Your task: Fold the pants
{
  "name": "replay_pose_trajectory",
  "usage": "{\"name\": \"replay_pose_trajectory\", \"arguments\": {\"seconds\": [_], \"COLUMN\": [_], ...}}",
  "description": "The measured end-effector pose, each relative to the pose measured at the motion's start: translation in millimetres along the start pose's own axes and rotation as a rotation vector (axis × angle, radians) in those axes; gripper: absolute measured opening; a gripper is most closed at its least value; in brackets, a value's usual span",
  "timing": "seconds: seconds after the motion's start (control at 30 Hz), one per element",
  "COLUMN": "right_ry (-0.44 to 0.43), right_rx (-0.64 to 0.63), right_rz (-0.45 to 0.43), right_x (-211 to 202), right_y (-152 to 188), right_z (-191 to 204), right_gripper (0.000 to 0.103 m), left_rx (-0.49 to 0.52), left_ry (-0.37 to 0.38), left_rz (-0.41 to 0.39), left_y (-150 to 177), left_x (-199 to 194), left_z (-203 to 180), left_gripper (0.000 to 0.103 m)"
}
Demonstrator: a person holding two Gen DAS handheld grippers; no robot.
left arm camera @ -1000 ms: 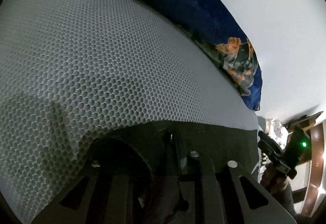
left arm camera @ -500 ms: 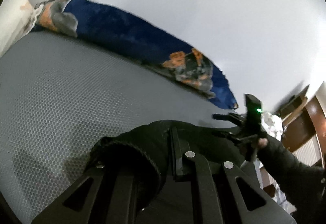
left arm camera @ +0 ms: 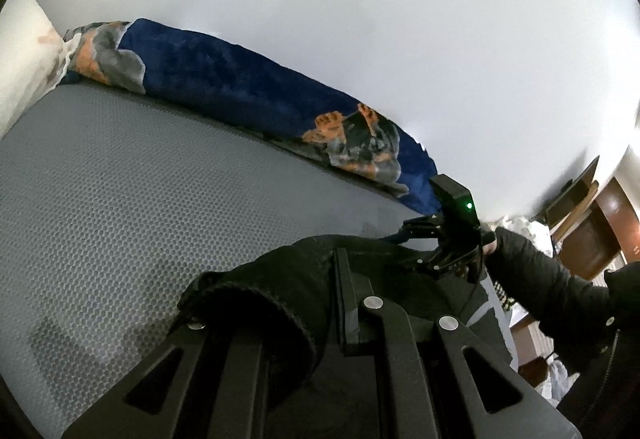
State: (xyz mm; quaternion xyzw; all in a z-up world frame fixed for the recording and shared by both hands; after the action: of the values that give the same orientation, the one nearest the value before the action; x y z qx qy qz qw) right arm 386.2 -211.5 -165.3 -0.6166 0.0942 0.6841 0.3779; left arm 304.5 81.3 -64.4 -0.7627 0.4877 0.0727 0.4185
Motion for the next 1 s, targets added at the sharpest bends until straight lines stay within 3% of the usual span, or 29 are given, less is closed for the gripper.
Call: {"name": "replay_pose_trajectory", "arguments": {"seconds": [0.1,0.27,0.43,0.63,0.8,1.0], "right_ry": [-0.005,0.031,0.094,0.284,0.448,0.582], "right_rx": [-0.034,-0.041,-0.018,0.000,0.049,0.099], "right_rz": [0.030,0.074,0.055,0.006,-0.062,-0.128], "right_x": [-1.6,-8.5,-13.8,-22.4,-44.7,-89.2], "right_y": [4.1,23.3,32.7,41.2,49.7,68.0], "right_z": [-0.4,-12.9,-14.5,4.0,26.6,49.2], "right_gripper": [0.046,0.038,0.025,0.010,0.008,0.008], "left_rx": [-0.003,-0.009,-0.010,0.013,0.041,0.085], "left_ry": [-0.013,-0.016,-0.028,-0.075,-0.096,-0.094], "left_rz": [0.000,0.007,0.016,0.041,0.043,0.046], "left_y": [-0.4,-0.4,-0.6,0.2,-0.8,2.1], "left_x": [1.7,2.3,4.0,13.3,10.3,-4.6], "left_z": [1.3,4.6,7.5,13.3,9.4,-8.7], "left_gripper": [0.010,0.010,0.010,0.010,0.010,0.010]}}
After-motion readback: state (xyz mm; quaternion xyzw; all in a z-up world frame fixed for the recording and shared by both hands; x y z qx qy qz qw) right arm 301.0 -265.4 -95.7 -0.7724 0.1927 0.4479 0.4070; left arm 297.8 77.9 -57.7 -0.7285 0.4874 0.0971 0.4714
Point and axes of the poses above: each gripper's, at about its wrist camera, not at the fingertips, and x roughly the way its jaws point, z to its left, y to its underside, the point moved 4 cm from there along x, roughly the way its jaws point, and after that the axes turned 6 degrees about y, right-handed, at the moved point
